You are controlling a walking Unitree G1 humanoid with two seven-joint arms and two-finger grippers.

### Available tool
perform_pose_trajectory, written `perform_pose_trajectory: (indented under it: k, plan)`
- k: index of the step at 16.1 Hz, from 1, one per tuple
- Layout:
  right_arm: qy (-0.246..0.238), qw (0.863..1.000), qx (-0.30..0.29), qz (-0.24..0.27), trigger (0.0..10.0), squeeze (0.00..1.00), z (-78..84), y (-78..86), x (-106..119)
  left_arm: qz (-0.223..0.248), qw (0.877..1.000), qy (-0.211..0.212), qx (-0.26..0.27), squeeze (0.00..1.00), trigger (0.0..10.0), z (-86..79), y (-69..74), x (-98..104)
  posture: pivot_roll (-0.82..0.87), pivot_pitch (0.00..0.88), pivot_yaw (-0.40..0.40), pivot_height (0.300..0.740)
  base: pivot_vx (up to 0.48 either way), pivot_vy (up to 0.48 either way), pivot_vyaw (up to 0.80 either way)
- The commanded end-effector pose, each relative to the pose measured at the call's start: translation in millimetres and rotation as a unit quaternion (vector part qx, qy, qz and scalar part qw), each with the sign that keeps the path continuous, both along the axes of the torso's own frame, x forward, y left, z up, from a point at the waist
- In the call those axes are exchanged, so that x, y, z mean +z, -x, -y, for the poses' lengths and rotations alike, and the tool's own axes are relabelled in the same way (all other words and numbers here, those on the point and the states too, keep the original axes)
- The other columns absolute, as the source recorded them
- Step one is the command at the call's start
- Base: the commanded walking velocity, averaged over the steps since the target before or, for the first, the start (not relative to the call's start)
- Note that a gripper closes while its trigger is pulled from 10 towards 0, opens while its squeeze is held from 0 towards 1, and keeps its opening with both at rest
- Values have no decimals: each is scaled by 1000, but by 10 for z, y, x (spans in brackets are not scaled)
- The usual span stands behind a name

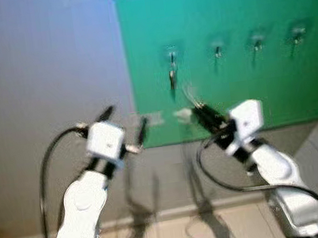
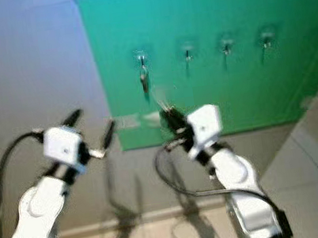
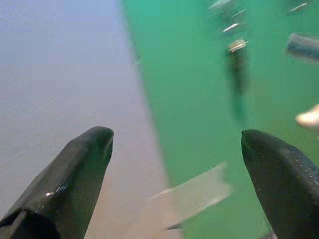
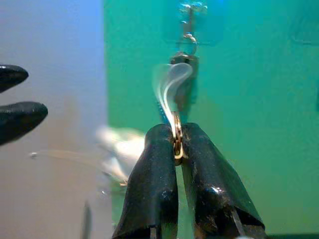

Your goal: Hang keys on a hook

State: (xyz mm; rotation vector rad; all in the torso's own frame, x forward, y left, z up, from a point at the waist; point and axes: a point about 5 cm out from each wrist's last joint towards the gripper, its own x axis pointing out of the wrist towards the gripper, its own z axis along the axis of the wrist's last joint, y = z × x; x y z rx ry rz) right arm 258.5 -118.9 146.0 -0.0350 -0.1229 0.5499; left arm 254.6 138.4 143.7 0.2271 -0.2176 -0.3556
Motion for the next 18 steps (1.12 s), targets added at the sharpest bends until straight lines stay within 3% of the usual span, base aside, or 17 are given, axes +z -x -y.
perform_pose_trajectory:
  k: [1, 4, 10, 12, 18]
  plan:
    - [3, 1000, -13, 11, 10000, 0, 100, -7, 56, 8, 1000, 4, -16, 0, 10000, 91, -2, 41, 6, 0, 7, 740, 382, 0, 0]
    - [2, 1000, 6, 4, 10000, 0, 92, 77, 11, 11, 1000, 17, 1, 0, 10000, 89, -4, 36, -7, 0, 3, 740, 0, -185, 669]
    - [-9, 1000, 19, 11, 10000, 0, 42, 110, 49, 16, 1000, 11, -2, 0, 10000, 93, -27, 47, -15, 0, 17, 740, 0, -480, 800]
    - [-28, 999, 18, 0, 10000, 0, 51, 130, 32, 8, 1000, 20, -9, 0, 10000, 99, -19, 28, -15, 0, 17, 740, 0, -240, 0]
    - [-24, 999, 28, 0, 10000, 0, 52, 156, 45, 1, 999, 21, -25, 0, 10000, 119, 20, 3, -14, 0, 14, 740, 0, 0, 0]
